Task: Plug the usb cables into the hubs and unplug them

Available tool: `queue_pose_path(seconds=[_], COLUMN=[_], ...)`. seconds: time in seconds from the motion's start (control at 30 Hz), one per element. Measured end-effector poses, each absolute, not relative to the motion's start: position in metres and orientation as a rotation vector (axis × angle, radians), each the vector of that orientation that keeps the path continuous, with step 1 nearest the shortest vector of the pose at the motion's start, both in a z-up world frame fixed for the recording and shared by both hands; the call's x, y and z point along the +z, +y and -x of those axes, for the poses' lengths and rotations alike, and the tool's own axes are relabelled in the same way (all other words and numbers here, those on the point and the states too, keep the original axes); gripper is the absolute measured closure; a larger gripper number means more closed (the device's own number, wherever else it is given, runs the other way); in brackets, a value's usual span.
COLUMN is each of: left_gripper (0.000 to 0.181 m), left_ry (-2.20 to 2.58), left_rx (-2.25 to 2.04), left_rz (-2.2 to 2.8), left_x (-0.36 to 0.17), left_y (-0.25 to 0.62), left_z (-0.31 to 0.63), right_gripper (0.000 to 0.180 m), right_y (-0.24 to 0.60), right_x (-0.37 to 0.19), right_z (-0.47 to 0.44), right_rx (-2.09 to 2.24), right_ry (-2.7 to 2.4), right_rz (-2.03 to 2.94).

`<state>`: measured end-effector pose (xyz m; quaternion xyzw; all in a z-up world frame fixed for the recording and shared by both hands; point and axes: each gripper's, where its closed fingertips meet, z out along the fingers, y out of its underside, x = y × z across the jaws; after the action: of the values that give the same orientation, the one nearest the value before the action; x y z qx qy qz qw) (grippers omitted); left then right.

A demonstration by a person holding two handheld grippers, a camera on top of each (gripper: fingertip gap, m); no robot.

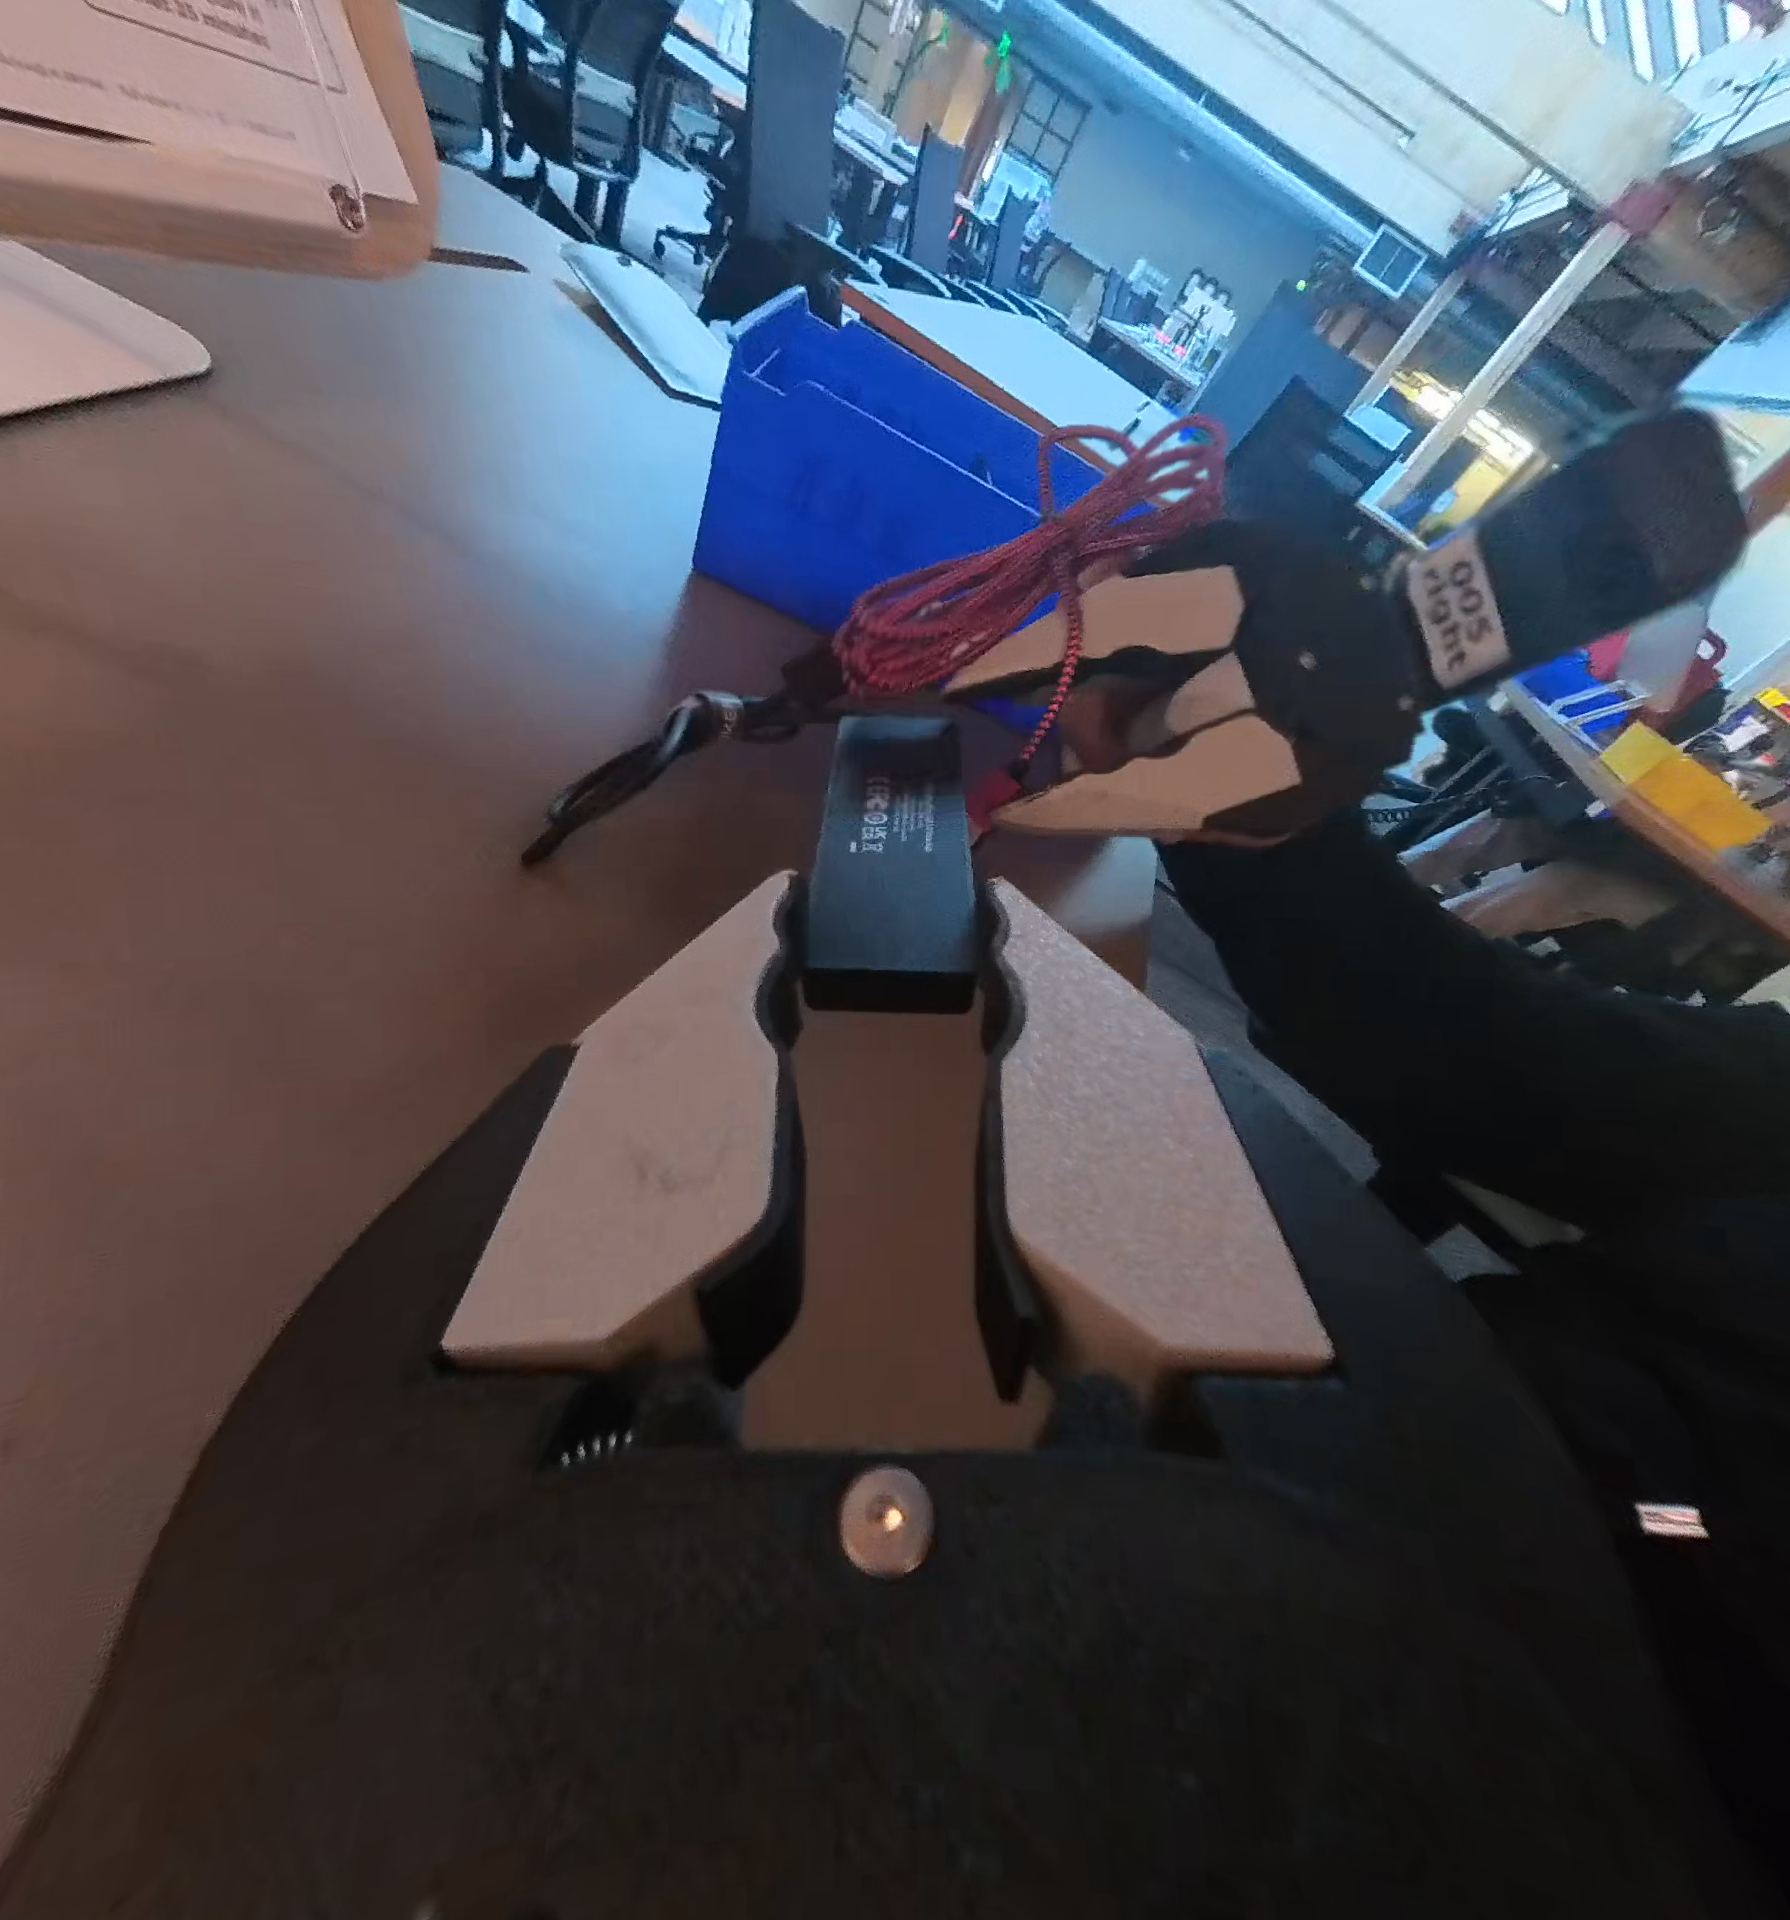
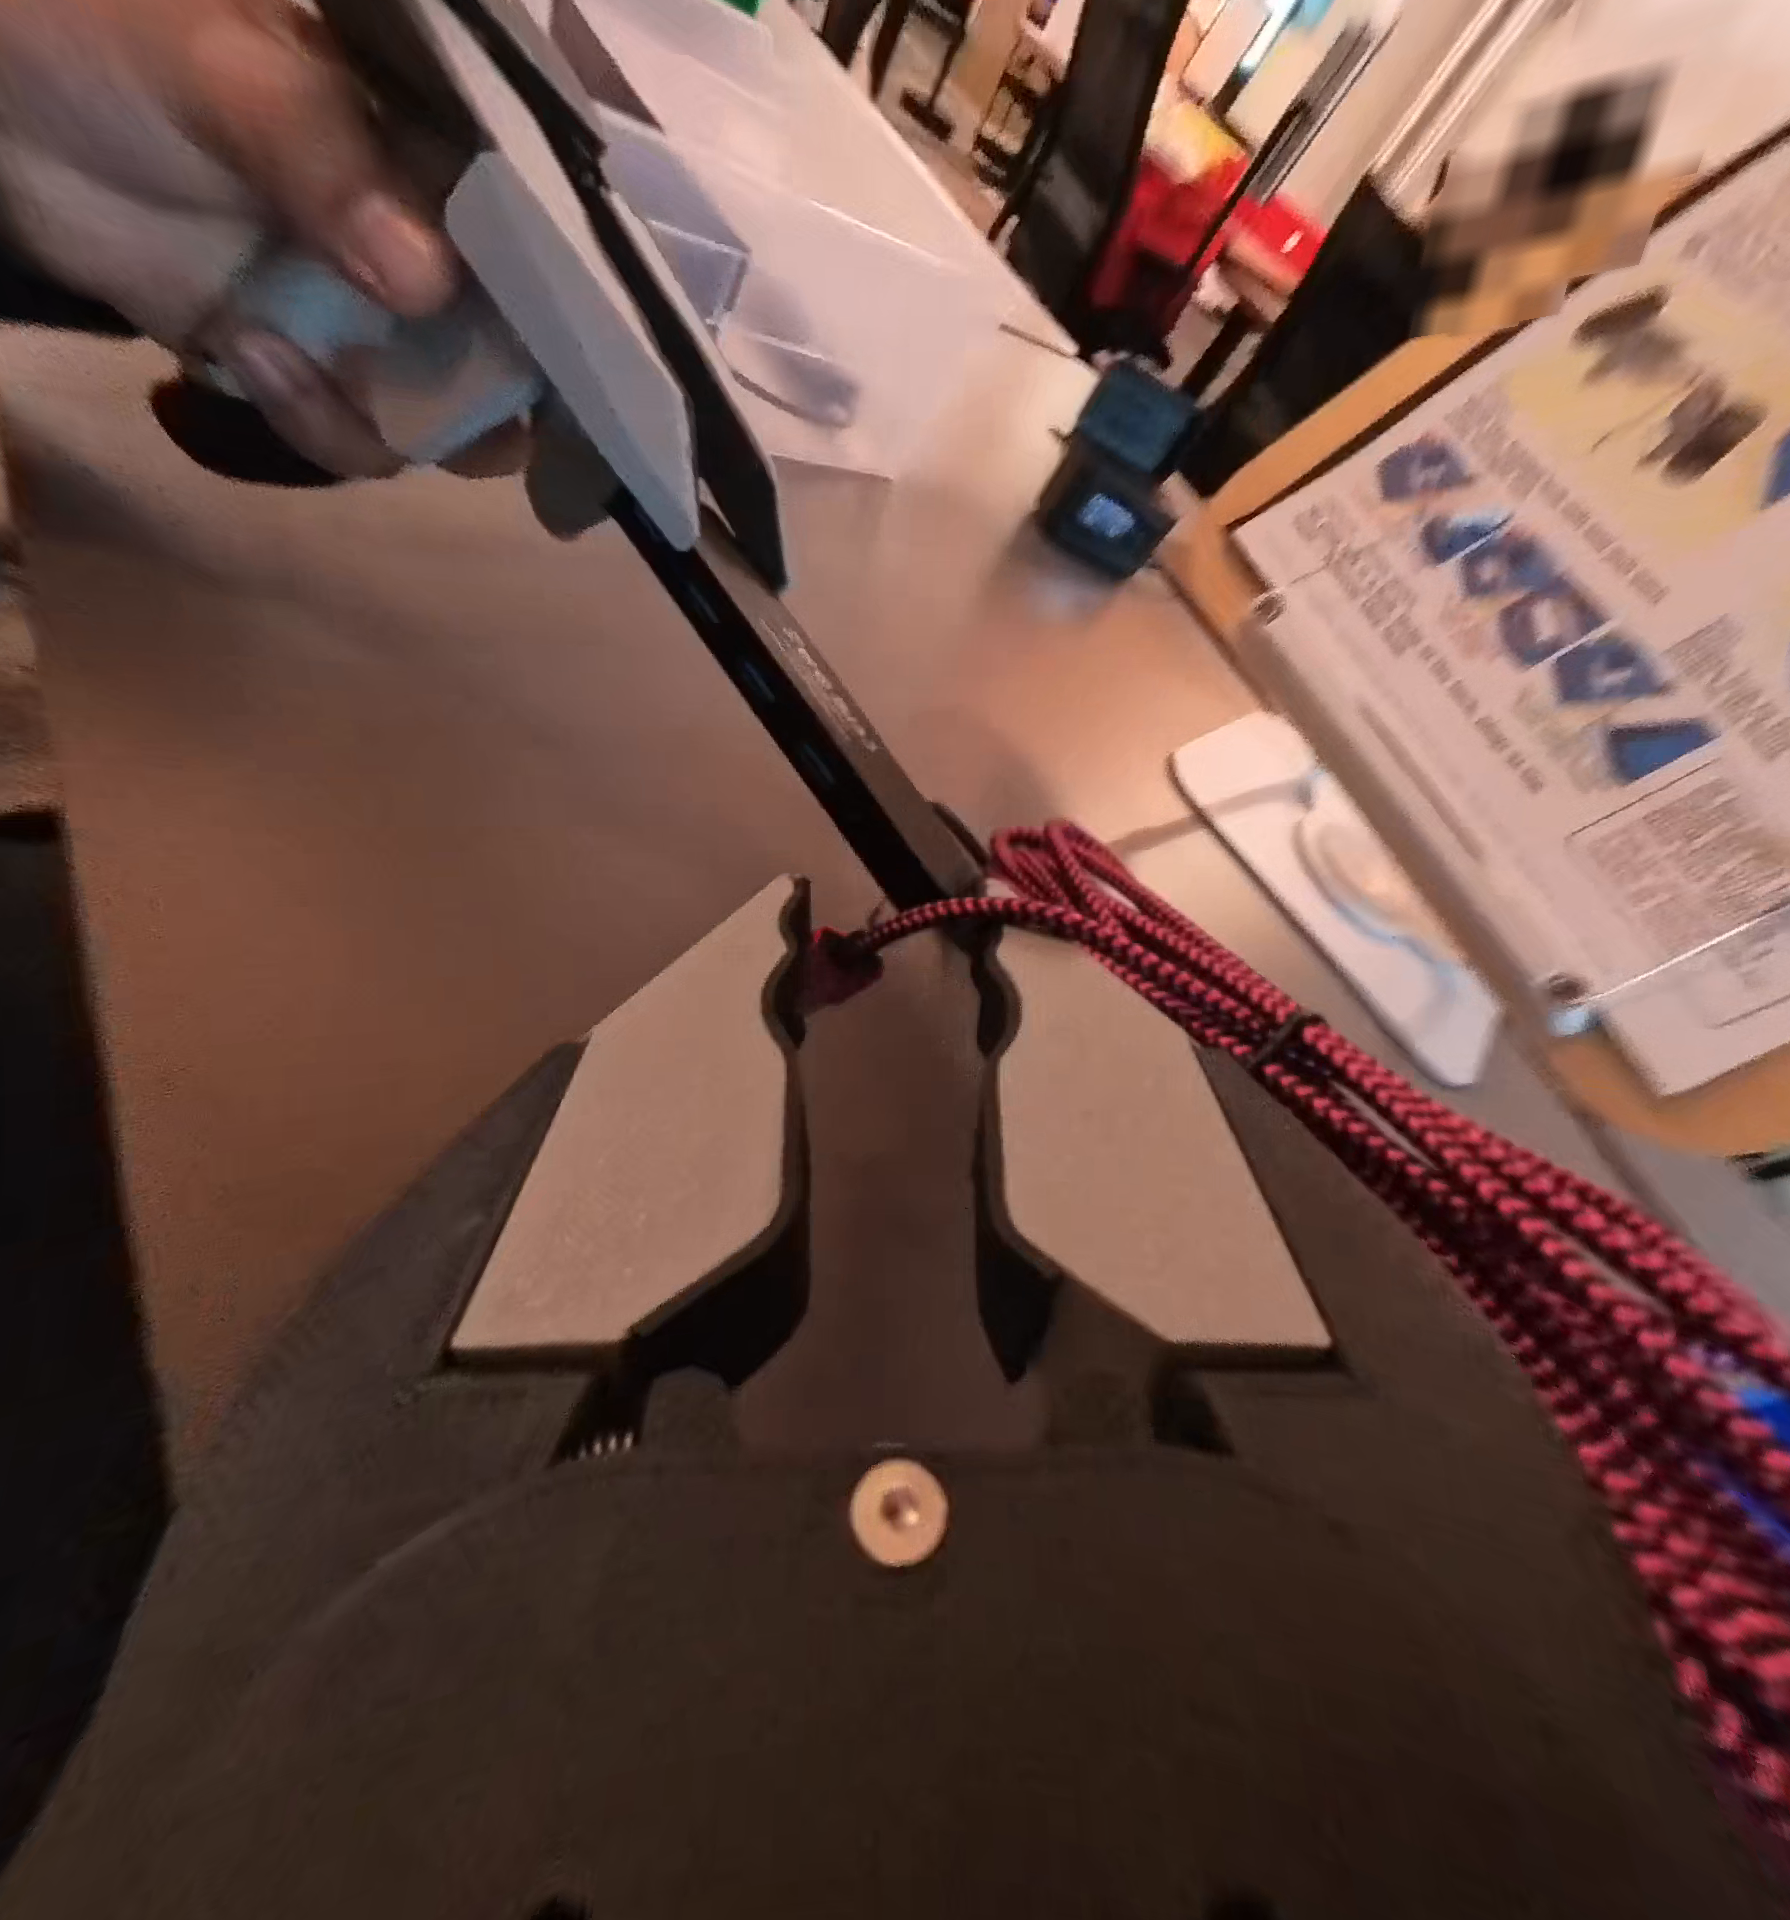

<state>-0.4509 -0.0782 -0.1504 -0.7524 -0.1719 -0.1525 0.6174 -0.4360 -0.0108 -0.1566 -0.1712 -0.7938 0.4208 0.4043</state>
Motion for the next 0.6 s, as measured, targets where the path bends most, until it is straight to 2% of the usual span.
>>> queue_pose_path(seconds=[0.3, 0.5, 0.53, 0.6], left_gripper=[0.151, 0.150, 0.157, 0.141], left_ry=[-0.367, -0.272, -0.214, -0.104], left_rx=[-0.419, -0.362, -0.325, -0.156], left_rz=[1.755, 1.789, 1.807, 1.881], left_x=[-0.156, -0.150, -0.147, -0.147], left_y=[-0.064, -0.068, -0.070, -0.078], left_z=[0.433, 0.427, 0.423, 0.422], right_gripper=[0.149, 0.167, 0.168, 0.168], right_y=[-0.027, -0.028, -0.029, -0.026], right_x=[-0.176, -0.169, -0.169, -0.168], right_z=[0.436, 0.434, 0.433, 0.434], right_rx=[0.771, 0.731, 0.736, 0.731], right_ry=[-1.943, -1.933, -1.936, -1.934], right_rz=[0.168, 0.146, 0.139, 0.151])
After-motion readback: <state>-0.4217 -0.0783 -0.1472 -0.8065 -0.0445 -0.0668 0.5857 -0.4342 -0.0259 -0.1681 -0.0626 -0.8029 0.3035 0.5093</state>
